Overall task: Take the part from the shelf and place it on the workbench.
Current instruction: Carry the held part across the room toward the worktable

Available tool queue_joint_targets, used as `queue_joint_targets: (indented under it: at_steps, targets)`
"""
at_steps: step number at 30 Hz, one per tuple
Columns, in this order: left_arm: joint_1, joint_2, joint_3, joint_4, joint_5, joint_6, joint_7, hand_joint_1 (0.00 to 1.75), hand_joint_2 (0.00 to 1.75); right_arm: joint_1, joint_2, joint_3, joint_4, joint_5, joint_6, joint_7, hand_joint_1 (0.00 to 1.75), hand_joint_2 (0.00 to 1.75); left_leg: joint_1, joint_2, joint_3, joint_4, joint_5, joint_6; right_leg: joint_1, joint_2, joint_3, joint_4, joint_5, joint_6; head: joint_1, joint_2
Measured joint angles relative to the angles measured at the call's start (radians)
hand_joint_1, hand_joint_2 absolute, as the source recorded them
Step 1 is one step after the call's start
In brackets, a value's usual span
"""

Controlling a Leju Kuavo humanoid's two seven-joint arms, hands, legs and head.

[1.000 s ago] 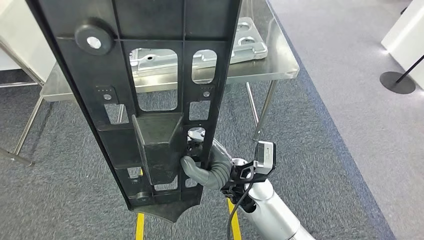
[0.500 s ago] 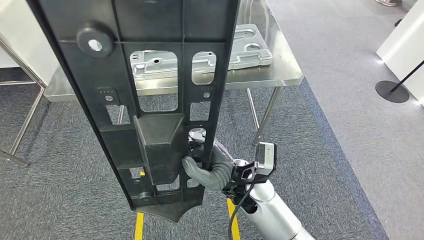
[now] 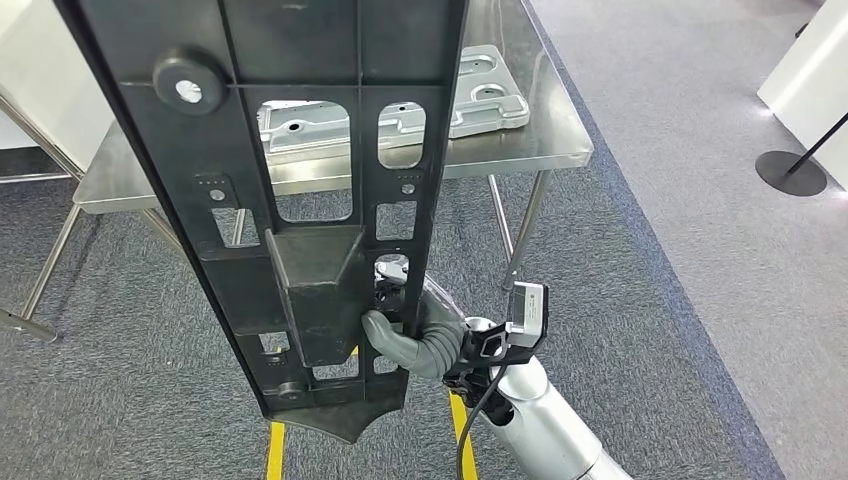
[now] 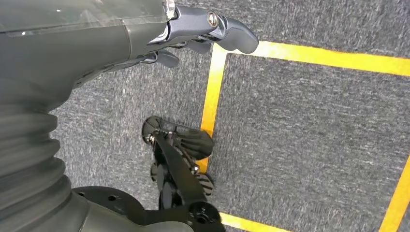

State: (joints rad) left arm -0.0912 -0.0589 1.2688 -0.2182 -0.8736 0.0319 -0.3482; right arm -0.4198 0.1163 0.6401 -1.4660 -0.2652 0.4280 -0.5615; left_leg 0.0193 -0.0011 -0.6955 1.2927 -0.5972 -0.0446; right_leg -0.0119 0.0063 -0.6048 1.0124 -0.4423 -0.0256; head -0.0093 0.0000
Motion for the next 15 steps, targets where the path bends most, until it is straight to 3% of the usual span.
queue_joint_targets:
  at_steps: [1,3,4,6,9,11,13,14,15]
  targets:
    - [0.0,0.0,0.0,0.0,0.0,0.0,0.0,0.0,1.75,0.0,0.0,0.0,0.001,0.0,0.0,0.0,1.75,1.75,0.0,0.0,0.009,-0.028,0.027,0.003,0.001,0.001,0.002,0.0,-0.001,0.0,0.0,0.0]
    - [-0.001,0.0,0.0,0.0,0.0,0.0,0.0,0.0,1.75,-0.001,0.0,0.0,0.002,0.0,0.0,0.0,1.75,1.75,-0.001,0.0,0.069,-0.163,0.101,0.013,0.001,0.002,0.009,0.0,-0.005,0.004,0.0,0.0]
    - [-0.001,0.0,0.0,0.0,0.0,0.0,-0.001,0.0,1.75,-0.001,0.0,0.0,0.002,0.0,0.0,0.0,1.75,1.75,-0.004,0.0,0.097,-0.226,0.123,0.019,0.003,0.003,0.011,0.0,-0.006,0.008,0.0,0.0]
    - [-0.002,0.001,0.0,0.0,0.001,0.0,-0.002,0.0,1.75,-0.002,0.0,0.0,0.002,0.0,0.0,0.0,1.75,1.75,-0.01,-0.001,0.122,-0.285,0.133,0.029,0.004,0.003,0.011,0.001,-0.008,0.018,0.001,0.0]
    - [0.0,0.0,0.0,0.0,0.002,0.0,-0.002,0.0,1.75,-0.003,0.0,0.0,0.002,0.001,0.0,0.0,1.75,1.75,-0.009,-0.002,0.129,-0.295,0.135,0.045,0.004,0.001,0.01,0.006,-0.015,0.036,0.001,0.0]
    - [-0.001,-0.001,0.0,0.0,0.003,0.0,-0.002,0.0,1.75,-0.005,0.0,0.0,0.002,0.001,0.0,0.0,1.75,1.75,-0.004,0.0,0.139,-0.305,0.139,0.057,0.004,0.0,-0.019,0.072,-0.052,0.044,0.002,0.0]
    - [-0.001,-0.002,0.0,0.0,0.002,-0.001,-0.002,0.0,1.75,-0.004,-0.001,0.0,0.004,0.001,0.0,0.0,1.75,1.75,-0.007,0.001,0.142,-0.305,0.136,0.063,0.003,-0.001,-0.09,0.209,-0.111,0.048,0.003,0.0]
    - [-0.001,-0.002,0.0,0.0,0.0,-0.001,-0.002,0.0,1.75,-0.002,-0.001,0.0,0.005,0.001,0.0,0.0,1.75,1.75,-0.008,0.001,0.143,-0.304,0.133,0.065,0.003,-0.001,-0.124,0.266,-0.126,0.049,0.003,0.0]
    - [0.0,-0.002,0.0,0.0,-0.001,-0.001,-0.002,0.0,1.75,-0.001,-0.002,0.0,0.007,0.001,0.0,0.0,1.75,1.75,-0.008,0.0,0.145,-0.303,0.129,0.065,0.002,-0.001,-0.142,0.292,-0.122,0.049,0.003,0.0]
